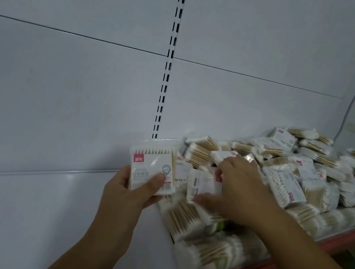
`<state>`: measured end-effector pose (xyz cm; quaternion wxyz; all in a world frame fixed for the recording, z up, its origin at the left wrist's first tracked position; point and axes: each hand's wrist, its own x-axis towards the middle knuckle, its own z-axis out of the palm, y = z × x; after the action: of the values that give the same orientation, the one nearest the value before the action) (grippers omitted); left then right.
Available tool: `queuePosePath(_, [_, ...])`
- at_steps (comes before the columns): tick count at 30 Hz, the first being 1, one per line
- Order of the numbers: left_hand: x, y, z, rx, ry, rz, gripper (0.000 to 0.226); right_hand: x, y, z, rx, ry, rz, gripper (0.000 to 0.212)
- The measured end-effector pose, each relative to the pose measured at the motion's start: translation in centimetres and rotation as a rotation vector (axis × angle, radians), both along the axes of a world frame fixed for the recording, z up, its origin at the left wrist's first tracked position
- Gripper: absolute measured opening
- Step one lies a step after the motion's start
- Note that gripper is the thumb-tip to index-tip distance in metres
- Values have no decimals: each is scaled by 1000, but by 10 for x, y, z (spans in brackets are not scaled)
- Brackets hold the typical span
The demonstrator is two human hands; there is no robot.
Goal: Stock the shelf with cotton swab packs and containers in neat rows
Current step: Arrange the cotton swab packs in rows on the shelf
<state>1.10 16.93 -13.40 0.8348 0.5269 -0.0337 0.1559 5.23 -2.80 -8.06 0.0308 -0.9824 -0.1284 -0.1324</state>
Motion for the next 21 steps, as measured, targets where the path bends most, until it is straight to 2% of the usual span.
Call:
queuePosePath(2, [-1,-1,0,0,-23,36,50,-1,3,-1,124,-49,17,51])
queuePosePath(6, [-3,0,0,15,-25,87,38,-5,6,2,605,-409,72,45])
queuePosePath(8, [-2,2,1,65,2,112,28,-10,4,9,860,-368,94,42])
queuePosePath(10, [-2,7,6,143,56,108,23,-21,7,15,1056,-175,222,43])
queuePosePath(12, [-9,10,12,231,126,59,24,-35,15,17,1091,18,416,47])
queuePosePath(15, [-38,12,17,269,181,25,26,-54,33,3,1000,188,624,49])
queuePosePath(19, [-90,18,13,186,266,48,55,-74,56,-29,1013,279,764,48])
queuePosePath(21, [-117,25,7,159,282,87,55,-86,70,-35,952,295,859,48])
